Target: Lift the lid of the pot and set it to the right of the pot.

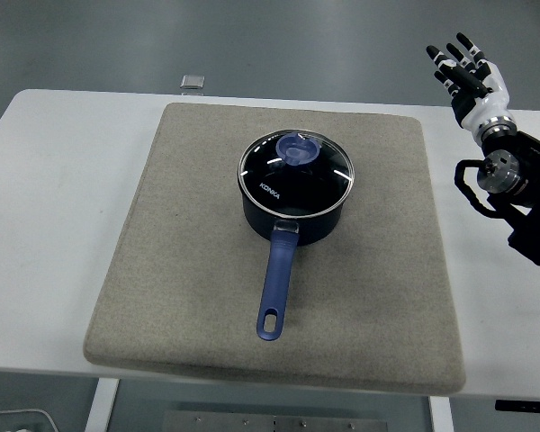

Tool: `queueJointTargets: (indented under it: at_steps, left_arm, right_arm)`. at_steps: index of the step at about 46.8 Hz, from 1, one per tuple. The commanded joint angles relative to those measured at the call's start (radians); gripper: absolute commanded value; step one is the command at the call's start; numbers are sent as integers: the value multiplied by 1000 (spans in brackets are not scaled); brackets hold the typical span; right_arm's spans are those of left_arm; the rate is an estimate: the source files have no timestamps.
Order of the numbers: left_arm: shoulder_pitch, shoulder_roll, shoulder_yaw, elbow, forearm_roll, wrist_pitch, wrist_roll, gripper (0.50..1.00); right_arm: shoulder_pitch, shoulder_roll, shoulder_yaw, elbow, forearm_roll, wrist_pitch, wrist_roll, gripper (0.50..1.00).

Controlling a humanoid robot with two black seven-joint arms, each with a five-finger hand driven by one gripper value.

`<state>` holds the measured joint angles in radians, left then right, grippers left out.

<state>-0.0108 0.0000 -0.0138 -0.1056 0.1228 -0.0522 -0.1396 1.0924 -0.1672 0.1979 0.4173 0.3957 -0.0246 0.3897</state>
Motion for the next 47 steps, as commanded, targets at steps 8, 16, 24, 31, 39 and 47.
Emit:
queueJointTargets:
  at_steps: [8, 16, 24, 31, 39, 47]
  left_arm:
    - [0, 0, 0, 3, 1, 0, 0, 1000]
    - [0, 0, 0, 9, 1, 0, 0, 1000]
    - [0, 0, 1, 6, 0, 0, 0, 1000]
    - [0, 0, 0, 9, 0, 0, 0, 1000]
    - [0, 0, 2, 9, 0, 0, 0, 1000]
    - [0, 0, 2, 9, 1, 0, 0, 1000]
  right_arm:
    - [4, -2, 2, 0, 3, 0, 0, 905]
    - [21, -2, 2, 0, 3, -2, 0, 905]
    - [40, -2, 2, 0, 3, -11, 0, 905]
    - [38, 0, 0, 0, 3, -11, 0, 905]
    - [37, 0, -3, 1, 3, -11, 0, 905]
    - [35, 0, -3, 1, 0, -12, 0, 905]
